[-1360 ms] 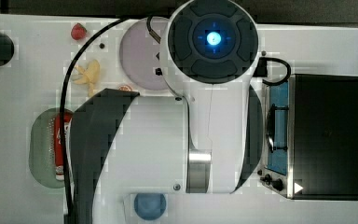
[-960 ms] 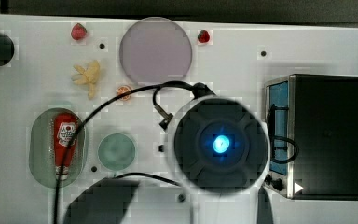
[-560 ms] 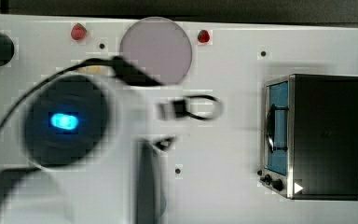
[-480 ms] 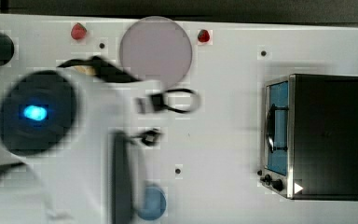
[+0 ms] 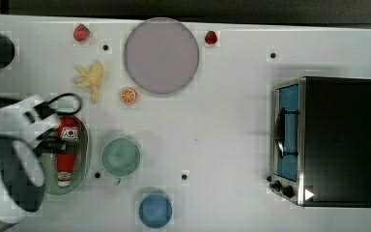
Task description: Pick ketchup from strainer and place it on the table
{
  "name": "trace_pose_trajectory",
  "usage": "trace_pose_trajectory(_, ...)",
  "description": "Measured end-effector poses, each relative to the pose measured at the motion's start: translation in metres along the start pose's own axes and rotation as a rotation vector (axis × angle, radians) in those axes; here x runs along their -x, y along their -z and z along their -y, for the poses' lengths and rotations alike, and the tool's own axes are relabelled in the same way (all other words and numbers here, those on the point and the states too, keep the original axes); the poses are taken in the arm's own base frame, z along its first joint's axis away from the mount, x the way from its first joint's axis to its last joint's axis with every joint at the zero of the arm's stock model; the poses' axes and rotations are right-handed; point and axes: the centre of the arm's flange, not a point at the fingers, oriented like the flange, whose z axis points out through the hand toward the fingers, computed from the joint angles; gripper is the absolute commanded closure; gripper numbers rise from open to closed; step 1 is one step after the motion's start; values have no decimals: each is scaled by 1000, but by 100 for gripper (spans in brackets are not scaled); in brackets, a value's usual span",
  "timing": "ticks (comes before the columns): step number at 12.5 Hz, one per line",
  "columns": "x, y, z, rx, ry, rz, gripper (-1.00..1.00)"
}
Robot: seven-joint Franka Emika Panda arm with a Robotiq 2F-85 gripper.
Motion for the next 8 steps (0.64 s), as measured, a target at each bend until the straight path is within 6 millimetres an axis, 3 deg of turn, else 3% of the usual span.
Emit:
trace_pose_trajectory(2, 18, -19, 32, -40, 69, -13, -100)
trace_pose_trajectory(4, 23, -37, 57, -111, 109, -34, -100)
trace_pose_trajectory(6, 18, -66, 66, -151, 137, -82, -100)
trace_pose_trajectory(8, 12, -108, 58, -173, 140, -84, -100)
